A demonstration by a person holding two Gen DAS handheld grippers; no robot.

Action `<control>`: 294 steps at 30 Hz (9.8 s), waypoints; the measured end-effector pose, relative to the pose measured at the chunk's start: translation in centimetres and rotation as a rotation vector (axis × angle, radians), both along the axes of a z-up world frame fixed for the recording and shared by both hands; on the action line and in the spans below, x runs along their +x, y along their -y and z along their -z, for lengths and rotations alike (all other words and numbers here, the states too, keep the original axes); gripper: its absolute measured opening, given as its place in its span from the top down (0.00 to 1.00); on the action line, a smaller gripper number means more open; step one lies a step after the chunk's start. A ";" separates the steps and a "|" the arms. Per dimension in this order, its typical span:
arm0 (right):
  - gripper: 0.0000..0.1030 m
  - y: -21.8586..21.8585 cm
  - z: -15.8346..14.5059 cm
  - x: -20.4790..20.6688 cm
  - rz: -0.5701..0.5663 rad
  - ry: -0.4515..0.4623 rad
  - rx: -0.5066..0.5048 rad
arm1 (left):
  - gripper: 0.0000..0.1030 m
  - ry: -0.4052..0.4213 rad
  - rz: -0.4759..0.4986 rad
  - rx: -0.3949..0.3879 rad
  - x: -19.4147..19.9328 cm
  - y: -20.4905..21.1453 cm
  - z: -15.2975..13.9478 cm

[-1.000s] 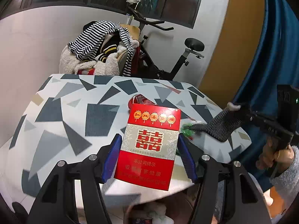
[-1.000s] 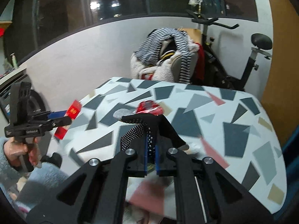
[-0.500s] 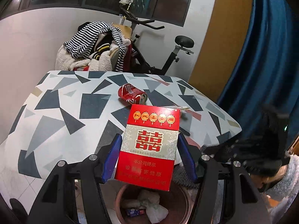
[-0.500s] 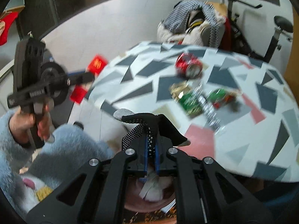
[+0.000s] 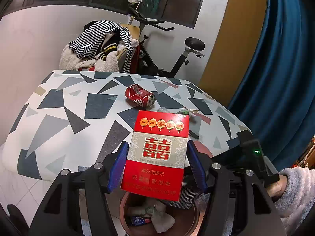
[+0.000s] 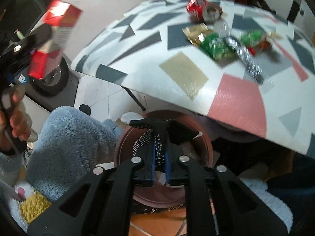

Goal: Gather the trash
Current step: 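Carry both items over the brown bin and open the right gripper to drop the mesh, then lower the red cigarette box into the bin and open the left gripper, then grasp the clear plastic spoon packet with the right gripper while the left gripper grasps the gold-green wrapper, then carry both items over the bin and open the left gripper to drop the wrapper, then lower the spoon packet into the bin and open the right gripper, then grasp the green tagged packet with the right gripper while the left gripper grasps the red soda can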

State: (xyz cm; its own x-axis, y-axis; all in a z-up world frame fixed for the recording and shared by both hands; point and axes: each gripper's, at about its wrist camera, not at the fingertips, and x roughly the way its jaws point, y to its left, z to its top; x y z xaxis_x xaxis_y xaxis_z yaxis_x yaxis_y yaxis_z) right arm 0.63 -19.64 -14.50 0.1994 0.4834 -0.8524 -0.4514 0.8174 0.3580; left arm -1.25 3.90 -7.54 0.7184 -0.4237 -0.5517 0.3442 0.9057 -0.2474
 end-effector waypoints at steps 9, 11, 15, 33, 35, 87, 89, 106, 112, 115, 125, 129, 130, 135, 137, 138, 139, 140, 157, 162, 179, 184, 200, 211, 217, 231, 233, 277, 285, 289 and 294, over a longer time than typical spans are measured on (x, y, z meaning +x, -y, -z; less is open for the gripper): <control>0.20 0.3 0.8 1.1 0.030 -0.015 0.050 | 0.43 -0.002 -0.006 -0.009 -0.1 -0.1 0.4; 0.11 0.4 0.2 0.8 0.026 0.058 0.036 | 0.43 -0.003 -0.003 -0.006 -0.2 -0.1 0.7; 0.06 0.9 -0.9 0.2 0.002 0.168 -0.006 | 0.43 -0.006 0.032 -0.003 -0.5 0.1 1.4; 0.06 4.5 -2.1 -0.7 0.170 0.400 -0.062 | 0.43 -0.068 0.089 -0.034 -2.4 1.2 8.2; 0.06 5.1 -2.0 -0.5 0.193 0.388 -0.047 | 0.43 -0.093 0.083 -0.035 -2.0 1.2 8.7; 0.06 8.5 -2.6 6.6 0.322 0.362 -0.029 | 0.06 -0.001 -0.131 0.025 3.5 -0.7 5.5; 0.06 8.0 -2.2 8.5 0.312 0.353 -0.113 | 0.06 -0.014 -0.125 0.023 4.6 -0.6 5.3; 0.82 5.4 0.7 13.6 0.102 0.270 -0.097 | 0.06 -0.122 -0.056 0.037 11.2 2.3 6.6; 0.84 7.2 -2.7 11.4 0.169 0.382 -0.010 | 0.19 -0.201 -0.026 -0.036 13.6 3.9 7.4; 0.84 7.5 -3.4 10.7 0.185 0.408 -0.015 | 0.28 -0.248 -0.009 -0.079 15.0 4.8 8.1; 0.84 9.6 -5.3 9.9 0.207 0.429 -0.012 | 0.57 -0.352 -0.051 -0.125 19.7 5.6 10.8; 0.84 9.9 -5.0 9.7 0.226 0.423 0.010 | 0.67 -0.356 -0.058 -0.132 20.8 5.7 11.3; 0.84 10.0 -4.9 9.8 0.229 0.422 0.013 | 0.85 -0.366 -0.043 -0.130 21.1 5.9 11.4; 0.84 10.4 -5.1 9.2 0.244 0.422 0.022 | 0.99 -0.295 0.012 -0.078 19.8 6.7 9.5; 0.84 10.5 -5.2 9.1 0.246 0.425 0.025 | 0.99 -0.257 0.026 -0.093 19.0 6.4 7.8; 0.84 10.5 -5.4 8.8 0.249 0.429 0.024 | 0.99 -0.241 0.031 -0.095 18.7 6.3 7.0; 0.84 10.5 -5.5 8.6 0.251 0.431 0.027 | 0.99 -0.221 0.037 -0.093 18.4 6.2 6.1; 0.84 10.5 -5.5 8.7 0.252 0.431 0.027 | 0.99 -0.198 0.049 -0.091 17.8 6.0 4.9; 0.84 8.3 -7.0 3.0 0.208 0.468 0.068 | 0.99 -0.102 0.118 0.040 3.8 1.7 -0.5; 0.84 7.6 -6.0 1.5 0.199 0.433 0.081 | 0.99 -0.159 0.155 0.068 0.3 1.4 3.1; 0.84 4.6 -3.0 -1.0 0.131 0.388 0.069 | 0.64 -0.222 0.198 0.122 -1.0 2.2 8.8; 0.84 4.4 -2.7 -1.2 0.124 0.379 0.063 | 0.31 -0.179 0.145 0.079 -1.0 1.1 8.4; 0.84 1.2 0.1 -1.6 0.020 0.317 -0.012 | 0.11 -0.122 -0.053 0.082 -1.6 -1.1 8.3; 0.83 0.1 0.9 -1.7 0.001 0.305 -0.045 | 0.10 -0.122 -0.053 0.081 -1.6 -1.0 8.4; 0.56 0.0 1.1 -1.7 0.002 0.309 -0.060 | 0.10 -0.123 -0.056 0.080 -1.6 -1.2 8.5; 0.06 0.6 1.2 -1.3 0.094 0.327 -0.133 | 0.10 -0.128 -0.081 0.086 -1.6 -1.6 8.6; 0.06 0.9 1.4 -1.2 0.100 0.326 -0.132 | 0.10 -0.130 -0.081 0.088 -1.6 -1.6 8.6; 0.09 8.2 -0.9 17.5 0.483 0.236 -0.017 | 0.10 -0.190 -0.192 -0.115 12.0 -4.4 5.7; 0.75 9.5 -1.6 18.7 0.549 0.232 0.114 | 0.12 -0.242 -0.183 -0.227 14.5 -4.7 6.4; 0.77 10.3 -4.0 17.3 0.524 0.327 0.156 | 0.20 -0.294 -0.178 -0.345 16.2 -4.2 6.8; 0.77 10.5 -5.7 16.4 0.497 0.393 0.112 | 0.27 -0.354 -0.163 -0.493 19.4 -2.3 7.6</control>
State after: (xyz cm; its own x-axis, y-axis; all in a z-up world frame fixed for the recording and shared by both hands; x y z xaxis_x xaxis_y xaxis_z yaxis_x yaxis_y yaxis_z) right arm 17.03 -30.16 -8.76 0.7098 0.3346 -0.6198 -0.1429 0.9301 0.3384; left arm 18.14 6.18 -15.16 0.6043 -0.5897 -0.5358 0.0323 0.6900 -0.7231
